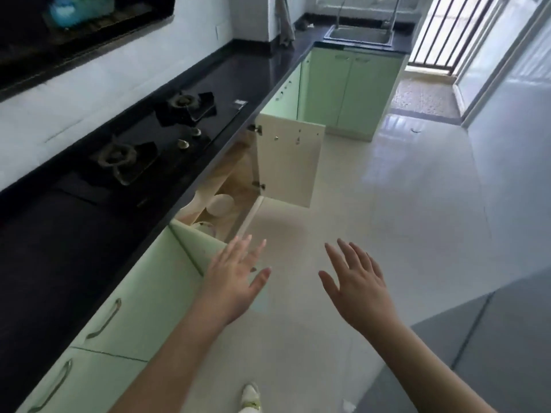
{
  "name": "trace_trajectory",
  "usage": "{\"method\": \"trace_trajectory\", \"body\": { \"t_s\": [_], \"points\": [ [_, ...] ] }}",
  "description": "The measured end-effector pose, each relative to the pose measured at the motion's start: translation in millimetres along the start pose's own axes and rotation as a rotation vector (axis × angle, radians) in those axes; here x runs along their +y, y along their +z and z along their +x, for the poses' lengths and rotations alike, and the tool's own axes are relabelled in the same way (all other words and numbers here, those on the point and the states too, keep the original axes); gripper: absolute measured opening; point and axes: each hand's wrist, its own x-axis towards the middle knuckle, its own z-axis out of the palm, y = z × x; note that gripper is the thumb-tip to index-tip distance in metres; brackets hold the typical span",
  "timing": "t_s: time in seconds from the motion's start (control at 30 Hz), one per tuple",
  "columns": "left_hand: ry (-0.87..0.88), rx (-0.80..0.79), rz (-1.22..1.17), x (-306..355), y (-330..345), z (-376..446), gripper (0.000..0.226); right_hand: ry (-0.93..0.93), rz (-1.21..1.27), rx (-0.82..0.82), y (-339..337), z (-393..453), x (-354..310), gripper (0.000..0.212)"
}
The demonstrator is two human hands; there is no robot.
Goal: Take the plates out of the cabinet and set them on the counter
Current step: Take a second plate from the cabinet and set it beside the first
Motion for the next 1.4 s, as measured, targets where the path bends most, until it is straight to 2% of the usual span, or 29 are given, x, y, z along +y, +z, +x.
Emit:
{"method": "trace_trajectory", "body": {
  "t_s": [0.13,0.33,0.5,0.73,0.93,1.13,1.4],
  "points": [
    [0.105,-0.066,0.058,22.1,14.6,45.6,0.067,0.112,0.015,0.001,5.3,9.9,37.5,0.063],
    [0.224,-0.064,0.043,37.0,21.3,123.8,0.073,0.28,-0.001,0.008,1.8,37.1,76.3,0.063],
    [0.281,-0.069,0.076,40.3,24.3,179.0,0.063,0.384,-0.01,0.035,-7.4,68.8,93.0,0.063],
    [0.351,-0.09,0.131,50.4,22.6,238.2,0.062,0.392,-0.008,0.028,-5.6,108.9,106.5,0.062],
    [0.344,-0.101,0.095,75.8,31.8,294.5,0.063,0.365,-0.009,0.032,-9.6,167.8,152.5,0.061],
    [0.211,-0.088,0.129,99.5,44.1,352.0,0.063,0.259,0.006,-0.005,-8.9,234.3,216.0,0.061],
    [-0.081,0.044,0.127,114.5,36.0,385.4,0.075,-0.011,0.02,-0.084,-31.2,334.9,264.2,0.062]
  ]
}}
